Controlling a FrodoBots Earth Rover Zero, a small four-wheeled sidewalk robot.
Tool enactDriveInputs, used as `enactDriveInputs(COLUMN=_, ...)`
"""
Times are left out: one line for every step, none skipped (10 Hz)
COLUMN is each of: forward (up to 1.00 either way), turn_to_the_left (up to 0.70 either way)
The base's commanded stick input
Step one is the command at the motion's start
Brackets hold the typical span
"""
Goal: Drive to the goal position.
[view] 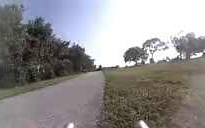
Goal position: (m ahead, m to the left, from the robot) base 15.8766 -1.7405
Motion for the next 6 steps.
enactDriveInputs(forward=1.00, turn_to_the_left=0.00)
enactDriveInputs(forward=1.00, turn_to_the_left=0.02)
enactDriveInputs(forward=1.00, turn_to_the_left=0.02)
enactDriveInputs(forward=1.00, turn_to_the_left=0.02)
enactDriveInputs(forward=1.00, turn_to_the_left=0.02)
enactDriveInputs(forward=1.00, turn_to_the_left=0.01)
